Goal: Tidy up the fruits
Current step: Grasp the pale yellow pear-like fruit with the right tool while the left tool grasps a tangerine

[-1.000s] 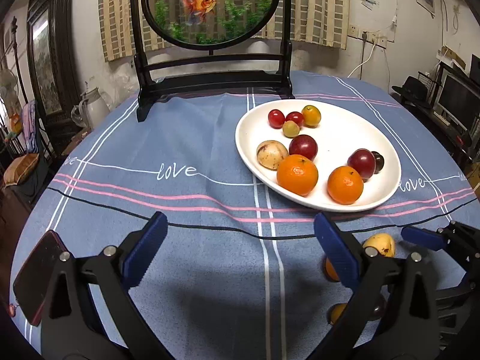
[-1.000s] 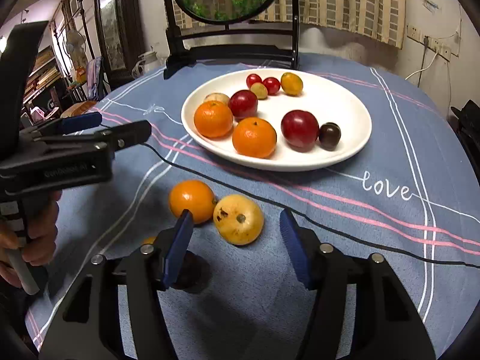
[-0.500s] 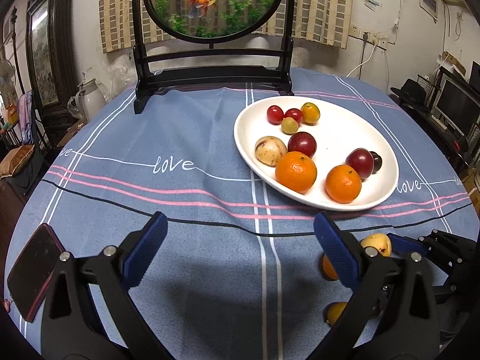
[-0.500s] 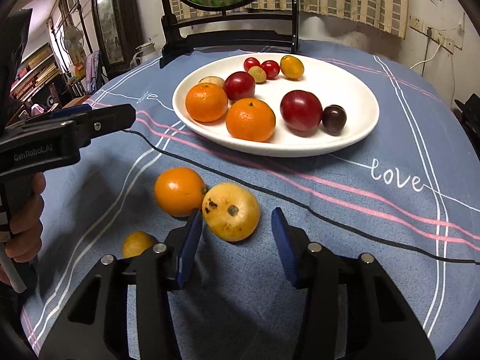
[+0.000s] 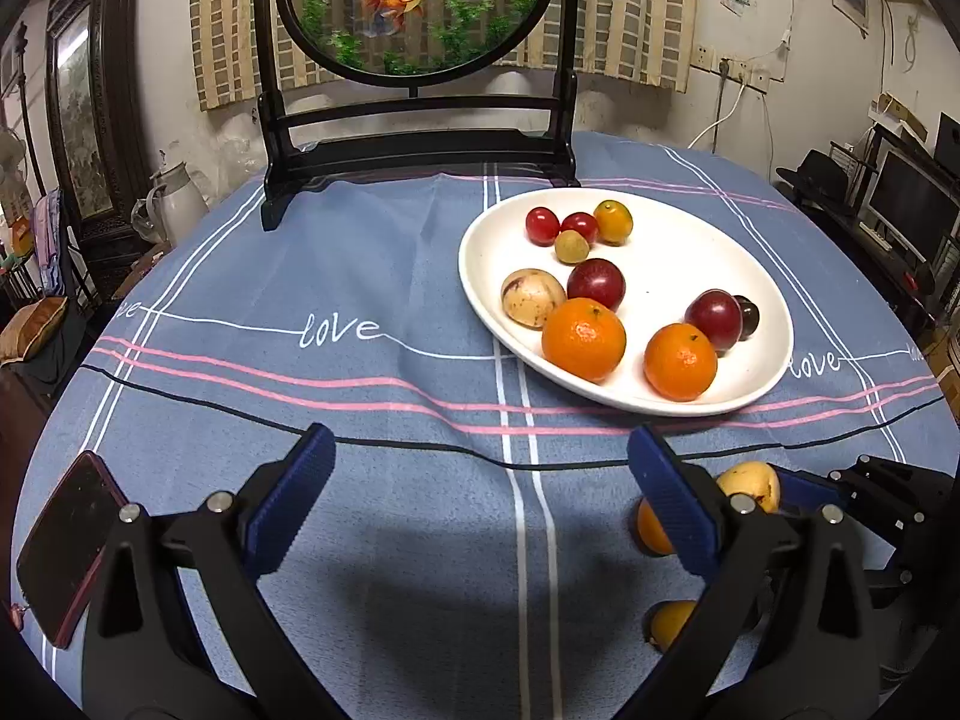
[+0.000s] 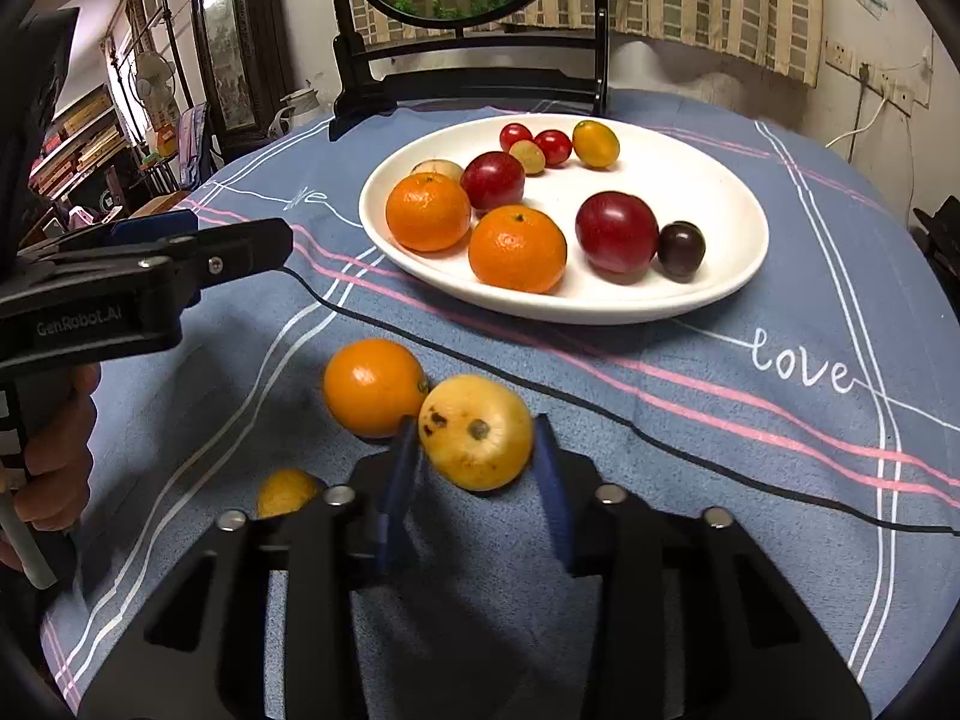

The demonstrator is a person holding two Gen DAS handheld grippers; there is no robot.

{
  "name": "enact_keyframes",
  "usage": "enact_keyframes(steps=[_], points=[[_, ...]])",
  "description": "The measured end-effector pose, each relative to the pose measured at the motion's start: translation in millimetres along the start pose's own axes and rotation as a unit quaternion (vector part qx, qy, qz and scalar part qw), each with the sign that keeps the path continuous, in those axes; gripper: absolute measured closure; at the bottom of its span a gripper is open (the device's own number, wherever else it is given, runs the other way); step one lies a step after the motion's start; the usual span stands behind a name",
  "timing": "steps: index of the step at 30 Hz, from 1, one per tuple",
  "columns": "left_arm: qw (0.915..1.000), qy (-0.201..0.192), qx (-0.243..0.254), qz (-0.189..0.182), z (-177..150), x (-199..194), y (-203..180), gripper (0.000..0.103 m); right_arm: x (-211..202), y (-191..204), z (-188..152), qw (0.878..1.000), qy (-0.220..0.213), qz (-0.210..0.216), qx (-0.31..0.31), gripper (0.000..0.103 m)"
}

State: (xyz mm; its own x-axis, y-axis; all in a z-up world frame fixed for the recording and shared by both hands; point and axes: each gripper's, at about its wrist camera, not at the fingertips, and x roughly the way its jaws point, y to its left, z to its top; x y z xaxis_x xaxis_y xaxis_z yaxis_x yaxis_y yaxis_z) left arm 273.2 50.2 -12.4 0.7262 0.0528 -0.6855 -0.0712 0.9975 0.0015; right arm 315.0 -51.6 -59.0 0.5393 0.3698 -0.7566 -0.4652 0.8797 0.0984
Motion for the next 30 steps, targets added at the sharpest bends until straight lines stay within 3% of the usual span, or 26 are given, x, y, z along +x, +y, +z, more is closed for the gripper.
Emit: enact_keyframes(steps=[10,14,20,23,30], points=[[0.9999,0.000,0.008,-0.006,-1,1,-3,0.003,-16,-2,0,1.000,-0.017,0.005,0.010,0.067],[0.9984,0.012,0.029,-0.047,-4,3,-15,0.004,-33,-13,-3,0.999,-0.032,0.003,0.036,0.066],[0.9894,0.024,0.106,-0.096,-15,3,-51,0.033,-41,-29,-5,0.997,-0.036,0.001,0.073,0.066],[0.9843,0.040,0.121,-0.122,-20,6,-63,0.035,-43,-29,-5,0.997,-0.037,0.000,0.074,0.066],[0.9804,0.056,0.129,-0.139,-24,14,-71,0.044,-47,-30,-5,0.996,-0.042,-0.001,0.078,0.066]])
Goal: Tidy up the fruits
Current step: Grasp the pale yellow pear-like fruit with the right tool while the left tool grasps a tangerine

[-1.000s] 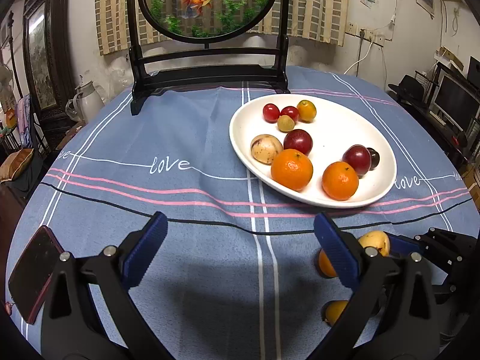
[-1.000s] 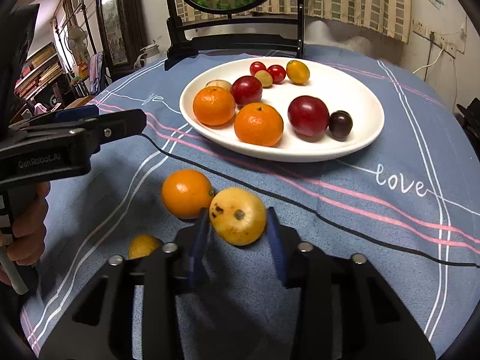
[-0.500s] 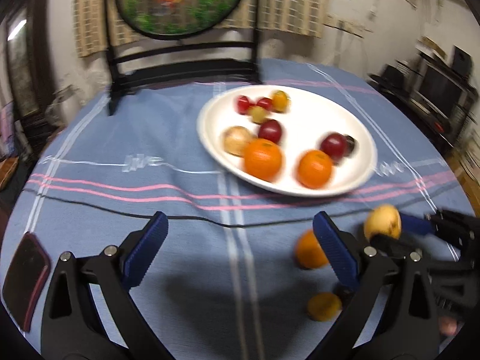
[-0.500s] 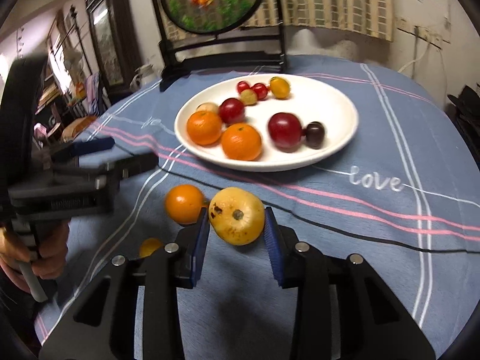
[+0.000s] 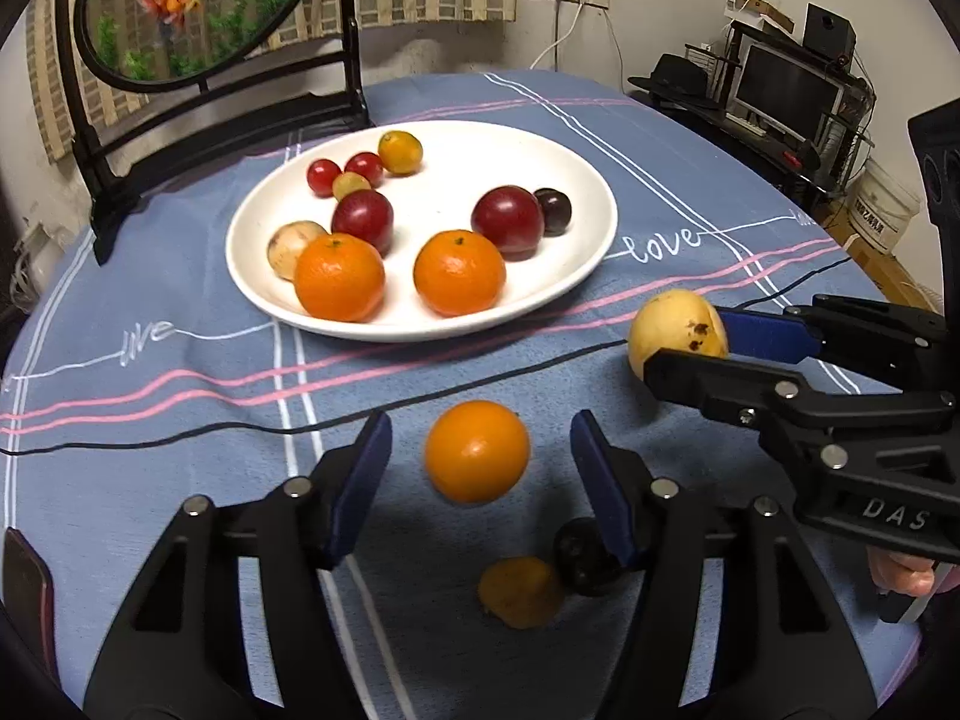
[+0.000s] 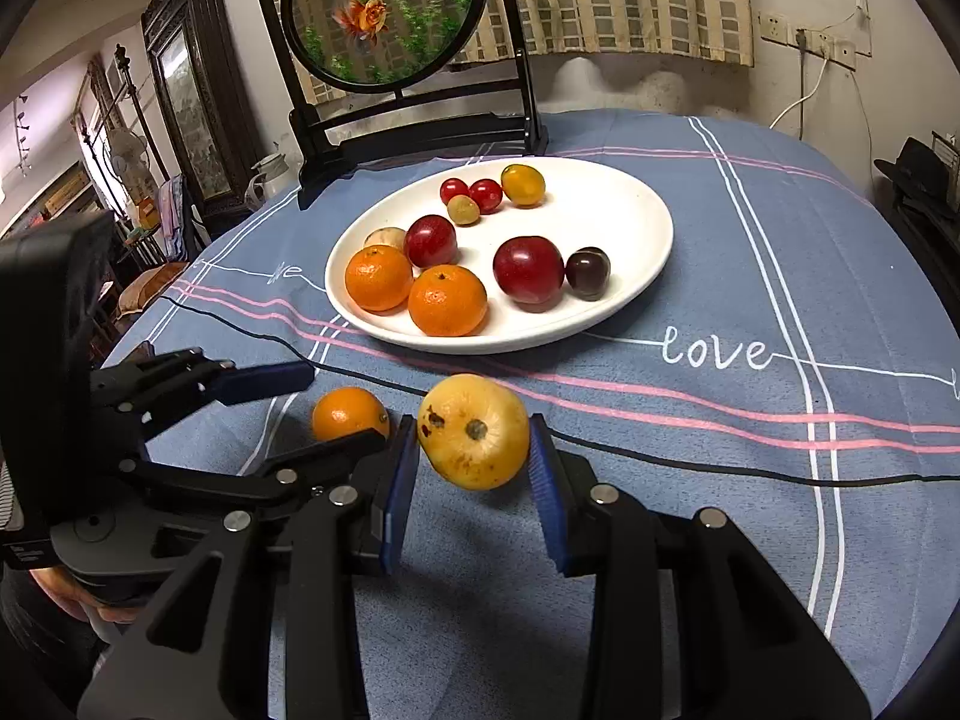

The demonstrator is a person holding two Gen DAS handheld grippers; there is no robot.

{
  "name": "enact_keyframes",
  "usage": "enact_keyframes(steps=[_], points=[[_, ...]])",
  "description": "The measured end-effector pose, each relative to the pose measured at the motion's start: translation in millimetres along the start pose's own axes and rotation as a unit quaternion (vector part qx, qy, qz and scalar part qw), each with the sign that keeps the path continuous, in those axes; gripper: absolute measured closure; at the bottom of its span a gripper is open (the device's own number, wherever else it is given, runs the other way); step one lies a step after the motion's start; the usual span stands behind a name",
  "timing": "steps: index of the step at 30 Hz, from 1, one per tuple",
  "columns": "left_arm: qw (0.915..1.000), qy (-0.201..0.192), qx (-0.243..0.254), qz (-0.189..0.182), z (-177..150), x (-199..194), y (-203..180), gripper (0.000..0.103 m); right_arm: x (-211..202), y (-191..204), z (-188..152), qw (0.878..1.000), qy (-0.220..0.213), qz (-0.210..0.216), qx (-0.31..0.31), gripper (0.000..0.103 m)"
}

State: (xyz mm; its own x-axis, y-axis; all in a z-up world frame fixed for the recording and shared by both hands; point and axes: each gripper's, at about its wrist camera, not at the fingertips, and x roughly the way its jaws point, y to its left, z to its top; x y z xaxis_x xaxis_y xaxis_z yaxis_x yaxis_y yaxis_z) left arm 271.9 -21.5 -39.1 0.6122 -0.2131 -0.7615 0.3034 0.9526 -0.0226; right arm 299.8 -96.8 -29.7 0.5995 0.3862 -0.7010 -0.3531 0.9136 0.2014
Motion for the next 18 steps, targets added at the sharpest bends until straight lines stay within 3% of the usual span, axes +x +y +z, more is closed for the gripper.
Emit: enact_keyframes(steps=[3,5,18], points=[[0.9999,0.013,-0.003,-0.007,0,8,0,0.057,-3,-2,1,1.000,-0.004,-0.001,0.004,0.066],[0.9998,0.017,-0.008,-0.006,0,11,2,0.060,-4,-3,2,1.000,-0.006,-0.001,0.009,0.067],[0.9990,0.035,-0.027,-0.010,-3,21,7,0.063,-9,-6,3,1.000,-0.012,-0.007,0.016,0.067]])
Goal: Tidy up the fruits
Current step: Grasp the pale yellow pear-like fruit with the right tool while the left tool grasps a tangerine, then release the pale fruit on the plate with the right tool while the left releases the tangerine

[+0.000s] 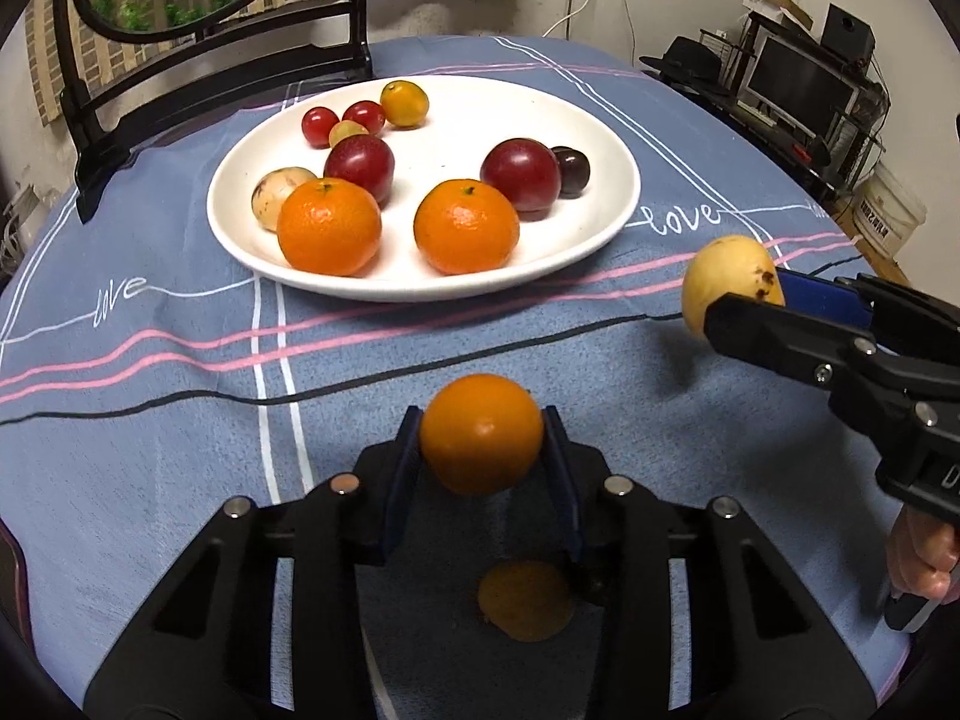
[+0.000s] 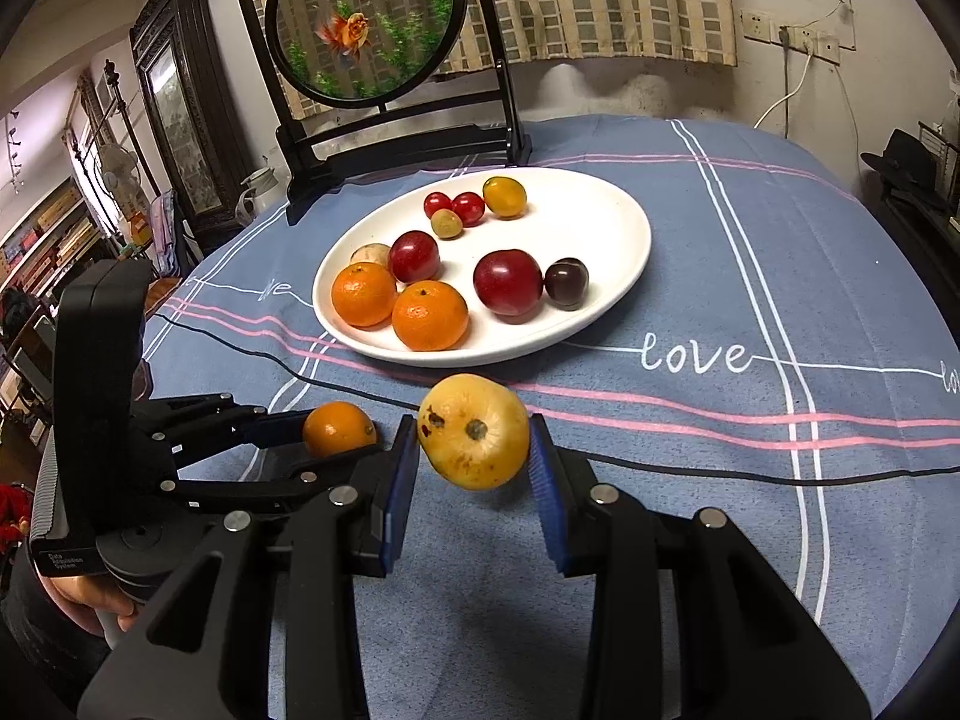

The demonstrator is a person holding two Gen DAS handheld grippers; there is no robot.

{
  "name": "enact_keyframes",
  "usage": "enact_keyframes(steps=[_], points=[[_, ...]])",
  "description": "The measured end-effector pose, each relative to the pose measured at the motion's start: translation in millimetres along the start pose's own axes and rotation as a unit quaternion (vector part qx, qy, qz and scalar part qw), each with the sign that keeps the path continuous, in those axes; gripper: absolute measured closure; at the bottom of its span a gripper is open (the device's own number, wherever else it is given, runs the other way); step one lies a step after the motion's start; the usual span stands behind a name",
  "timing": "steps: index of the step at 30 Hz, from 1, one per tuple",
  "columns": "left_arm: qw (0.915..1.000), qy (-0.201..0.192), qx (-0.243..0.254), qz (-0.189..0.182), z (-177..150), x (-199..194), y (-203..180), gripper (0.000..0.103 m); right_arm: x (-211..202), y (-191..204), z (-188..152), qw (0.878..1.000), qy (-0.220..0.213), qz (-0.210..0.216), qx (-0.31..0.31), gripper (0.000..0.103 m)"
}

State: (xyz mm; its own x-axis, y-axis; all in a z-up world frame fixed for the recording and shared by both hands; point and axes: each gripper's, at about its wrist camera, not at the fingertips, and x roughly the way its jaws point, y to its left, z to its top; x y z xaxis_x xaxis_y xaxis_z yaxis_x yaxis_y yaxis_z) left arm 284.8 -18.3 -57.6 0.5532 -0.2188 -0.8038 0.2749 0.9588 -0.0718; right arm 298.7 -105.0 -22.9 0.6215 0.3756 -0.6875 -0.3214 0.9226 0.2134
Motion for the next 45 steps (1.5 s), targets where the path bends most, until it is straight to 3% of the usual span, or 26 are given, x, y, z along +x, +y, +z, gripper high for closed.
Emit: enact_keyframes(steps=[5,9,12,15,20,29,40,41,42,44,45], points=[[0.9997,-0.016,-0.018,-0.001,1,-11,4,0.063,1,-1,0,1.000,-0.002,-0.003,0.001,0.067],[0.9973,-0.054,-0.049,-0.011,5,-33,14,0.063,2,-2,2,1.000,-0.014,-0.003,0.000,0.067],[0.9943,-0.082,-0.068,0.004,14,-43,22,0.063,5,-5,8,0.999,-0.039,-0.004,0.012,0.067],[0.9908,-0.101,-0.089,0.012,31,-45,31,0.063,15,-10,21,0.997,-0.061,-0.034,0.021,0.067],[0.9872,-0.119,-0.102,0.027,71,-34,42,0.063,36,-24,49,0.994,-0.082,-0.039,0.054,0.066],[0.9870,-0.081,-0.129,0.051,114,12,67,0.063,82,-36,91,0.995,-0.072,-0.037,0.056,0.066],[0.9861,-0.064,-0.140,0.063,113,25,75,0.063,106,-36,91,0.998,-0.035,-0.027,0.052,0.065],[0.9856,-0.066,-0.140,0.067,113,22,74,0.061,104,-35,92,0.998,-0.033,-0.033,0.049,0.062],[0.9846,-0.072,-0.141,0.074,112,17,73,0.045,100,-34,92,0.998,-0.035,-0.037,0.046,0.060],[0.9799,-0.103,-0.140,0.098,111,-2,70,0.024,89,-31,92,0.997,-0.046,-0.042,0.039,0.043],[0.9775,-0.117,-0.137,0.110,109,-11,67,0.020,80,-28,91,0.997,-0.058,-0.045,0.035,0.041]])
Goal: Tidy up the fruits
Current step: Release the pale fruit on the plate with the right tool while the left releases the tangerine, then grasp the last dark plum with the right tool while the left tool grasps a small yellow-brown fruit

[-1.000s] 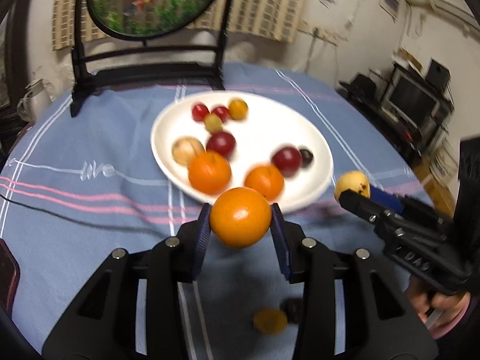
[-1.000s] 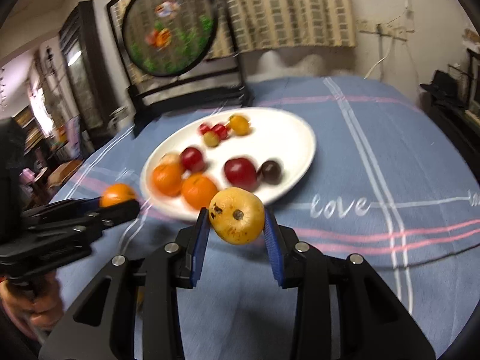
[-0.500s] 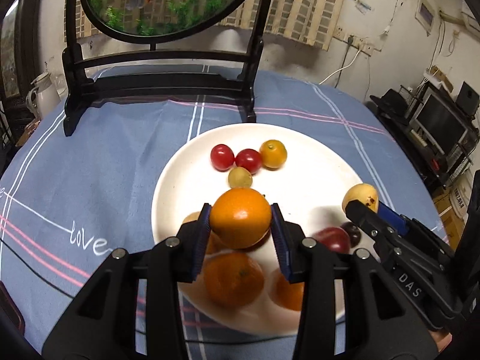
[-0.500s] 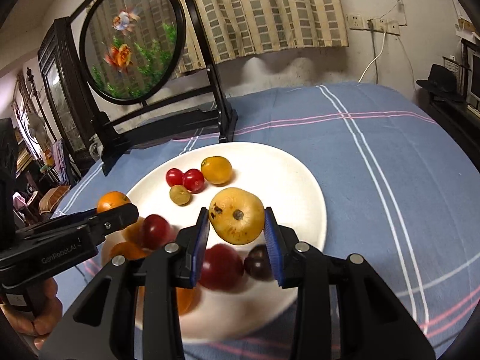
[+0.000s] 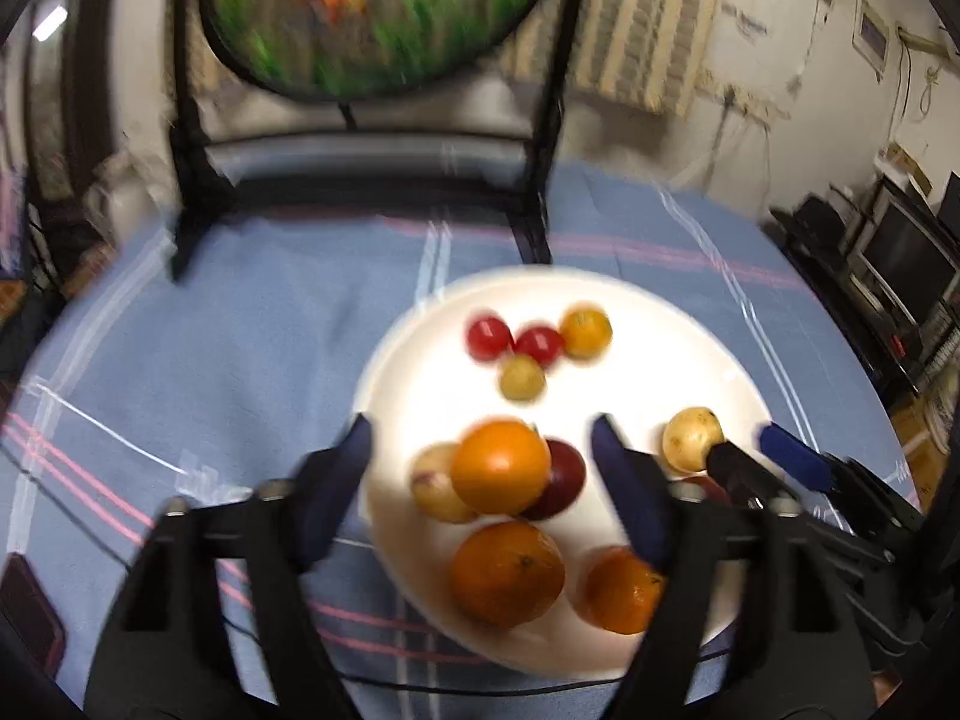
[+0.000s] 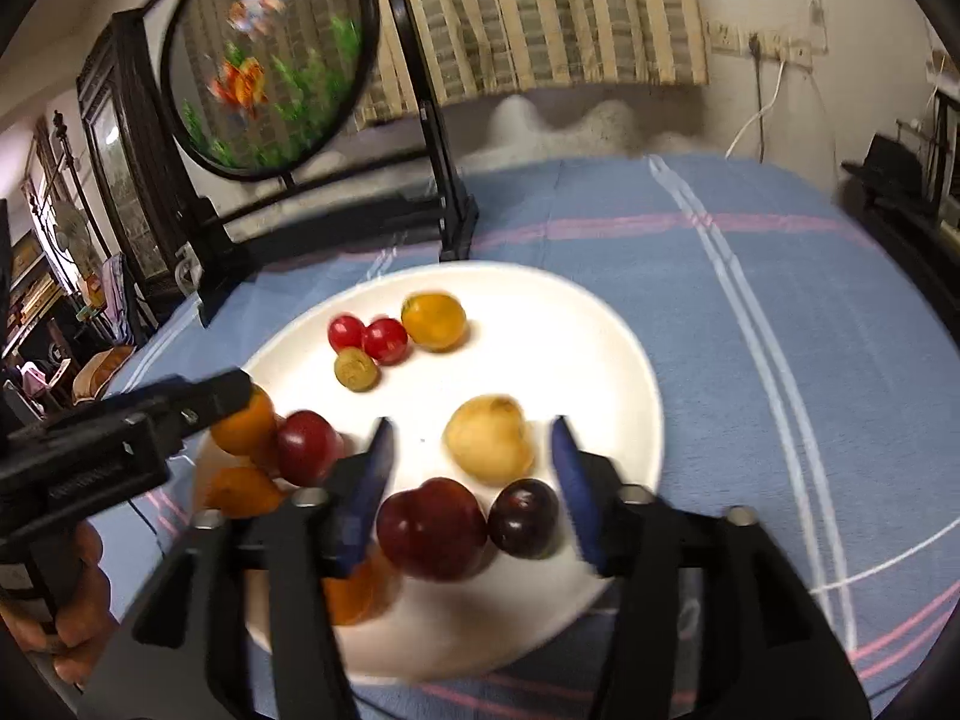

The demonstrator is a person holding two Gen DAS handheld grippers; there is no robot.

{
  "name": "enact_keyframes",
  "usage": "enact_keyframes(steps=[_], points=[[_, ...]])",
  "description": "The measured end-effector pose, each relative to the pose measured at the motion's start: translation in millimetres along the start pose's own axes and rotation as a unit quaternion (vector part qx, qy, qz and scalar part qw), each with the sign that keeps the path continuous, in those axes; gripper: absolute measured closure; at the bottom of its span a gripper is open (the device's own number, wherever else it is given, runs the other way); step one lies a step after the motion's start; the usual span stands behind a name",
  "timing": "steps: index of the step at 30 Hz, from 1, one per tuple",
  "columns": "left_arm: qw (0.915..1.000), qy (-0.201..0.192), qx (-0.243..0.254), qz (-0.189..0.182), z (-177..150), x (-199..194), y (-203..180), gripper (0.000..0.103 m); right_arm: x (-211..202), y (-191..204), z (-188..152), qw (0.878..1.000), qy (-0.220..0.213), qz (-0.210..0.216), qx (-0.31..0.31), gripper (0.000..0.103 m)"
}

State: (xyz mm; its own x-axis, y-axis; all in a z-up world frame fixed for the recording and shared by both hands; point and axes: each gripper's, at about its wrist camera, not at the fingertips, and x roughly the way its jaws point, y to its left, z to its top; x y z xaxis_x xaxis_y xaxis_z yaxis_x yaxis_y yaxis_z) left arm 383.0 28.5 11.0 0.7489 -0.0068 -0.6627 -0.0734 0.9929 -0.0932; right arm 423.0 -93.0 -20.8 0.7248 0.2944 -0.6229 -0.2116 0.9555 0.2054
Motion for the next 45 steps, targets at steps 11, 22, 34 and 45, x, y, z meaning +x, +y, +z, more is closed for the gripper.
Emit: enact_keyframes(steps=[11,22,34,45], points=[[0.9980,-0.039,0.046,0.019,-44,-74,-3,0.006,-77,19,-37,0.998,-0.022,0.020,-0.046,0.041],[0.9996,0.008,0.022,0.015,-91,-74,37,0.005,-96,65,-110,0.970,0.075,0.101,-0.210,0.041],[0.9997,-0.001,0.020,0.011,-93,-83,36,0.005,-89,77,-130,0.954,0.118,0.148,-0.234,0.057],[0.9998,0.004,0.019,-0.004,-95,-82,35,0.005,-64,65,-125,0.953,0.150,0.177,-0.193,0.058]])
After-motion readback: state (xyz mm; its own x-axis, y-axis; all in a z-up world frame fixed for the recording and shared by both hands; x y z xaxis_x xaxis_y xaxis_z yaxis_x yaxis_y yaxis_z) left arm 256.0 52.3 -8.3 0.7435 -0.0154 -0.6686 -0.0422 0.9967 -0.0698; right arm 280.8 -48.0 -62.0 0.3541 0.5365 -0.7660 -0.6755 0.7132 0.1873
